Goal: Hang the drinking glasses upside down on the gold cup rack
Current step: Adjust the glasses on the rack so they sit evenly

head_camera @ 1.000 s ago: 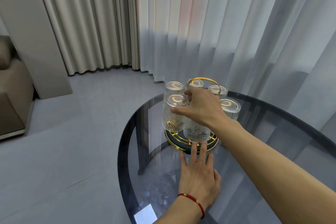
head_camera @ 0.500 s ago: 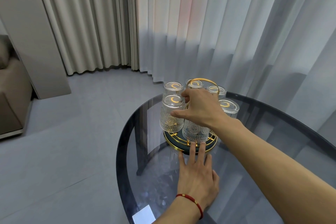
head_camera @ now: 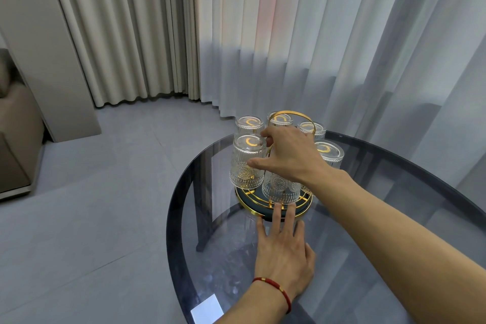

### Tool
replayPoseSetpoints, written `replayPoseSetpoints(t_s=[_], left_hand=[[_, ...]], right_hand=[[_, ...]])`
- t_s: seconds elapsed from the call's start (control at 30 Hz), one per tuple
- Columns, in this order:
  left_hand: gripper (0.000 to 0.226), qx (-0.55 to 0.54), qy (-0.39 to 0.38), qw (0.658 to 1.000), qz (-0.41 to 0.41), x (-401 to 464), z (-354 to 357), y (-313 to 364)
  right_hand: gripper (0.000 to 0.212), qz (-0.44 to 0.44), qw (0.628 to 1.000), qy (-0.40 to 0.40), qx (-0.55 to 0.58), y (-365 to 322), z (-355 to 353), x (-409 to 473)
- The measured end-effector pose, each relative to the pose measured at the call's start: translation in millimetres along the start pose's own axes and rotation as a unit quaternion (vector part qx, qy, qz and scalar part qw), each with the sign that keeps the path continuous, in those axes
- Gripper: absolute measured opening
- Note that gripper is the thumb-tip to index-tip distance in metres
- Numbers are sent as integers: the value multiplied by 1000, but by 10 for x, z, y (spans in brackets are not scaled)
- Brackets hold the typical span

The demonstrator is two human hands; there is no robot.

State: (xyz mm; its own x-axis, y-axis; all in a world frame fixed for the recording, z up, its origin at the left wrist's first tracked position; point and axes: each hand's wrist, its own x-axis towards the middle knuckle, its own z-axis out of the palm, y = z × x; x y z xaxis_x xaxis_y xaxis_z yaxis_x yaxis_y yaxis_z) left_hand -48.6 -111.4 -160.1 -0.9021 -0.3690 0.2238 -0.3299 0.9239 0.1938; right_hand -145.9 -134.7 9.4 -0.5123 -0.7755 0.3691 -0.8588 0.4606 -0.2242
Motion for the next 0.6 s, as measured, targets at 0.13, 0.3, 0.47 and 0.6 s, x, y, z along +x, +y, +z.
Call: replayPoseSetpoints(t_s=[0.13,0.3,0.47,0.6], left_hand=[[54,1,1,1000,1,0,-4,0],[51,-8,15,1000,5,-14,-25,-9],[50,-8,12,1000,4,-11,-58,4],[51,-7,5,1000,0,-16,-90,17]], right_hand=[[78,-15,1000,-8,-15,-8,-15,-23],[88,-26,1000,13,1,154,-131,-84],[97,-50,990,-45,-122,413,-212,-275],[81,-51,994,-48,-81,452,-215,-341]])
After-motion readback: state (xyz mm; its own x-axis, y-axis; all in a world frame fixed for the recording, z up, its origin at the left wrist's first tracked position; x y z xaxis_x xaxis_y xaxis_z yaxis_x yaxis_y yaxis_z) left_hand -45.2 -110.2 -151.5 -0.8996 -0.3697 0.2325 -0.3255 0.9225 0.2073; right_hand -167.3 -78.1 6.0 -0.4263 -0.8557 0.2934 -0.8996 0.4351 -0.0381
